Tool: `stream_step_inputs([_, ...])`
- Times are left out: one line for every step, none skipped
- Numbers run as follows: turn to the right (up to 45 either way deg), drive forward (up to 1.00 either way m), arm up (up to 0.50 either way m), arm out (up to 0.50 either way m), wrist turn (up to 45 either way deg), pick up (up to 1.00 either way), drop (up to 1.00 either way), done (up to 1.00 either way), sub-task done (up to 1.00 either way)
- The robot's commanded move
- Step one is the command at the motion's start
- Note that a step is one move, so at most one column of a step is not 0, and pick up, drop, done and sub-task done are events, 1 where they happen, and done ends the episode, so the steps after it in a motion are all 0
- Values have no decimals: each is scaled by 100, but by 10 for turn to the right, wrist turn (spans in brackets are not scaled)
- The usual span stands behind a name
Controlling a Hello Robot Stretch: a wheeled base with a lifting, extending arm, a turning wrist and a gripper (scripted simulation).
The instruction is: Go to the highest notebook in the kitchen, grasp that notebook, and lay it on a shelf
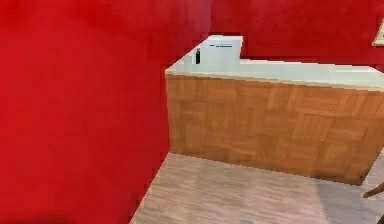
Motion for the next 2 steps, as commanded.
stream_step_inputs([0, 75, 0, 0, 0, 0, 0, 0, 0])
stream_step_inputs([450, 0, 0, 0, 0, 0, 0, 0, 0])
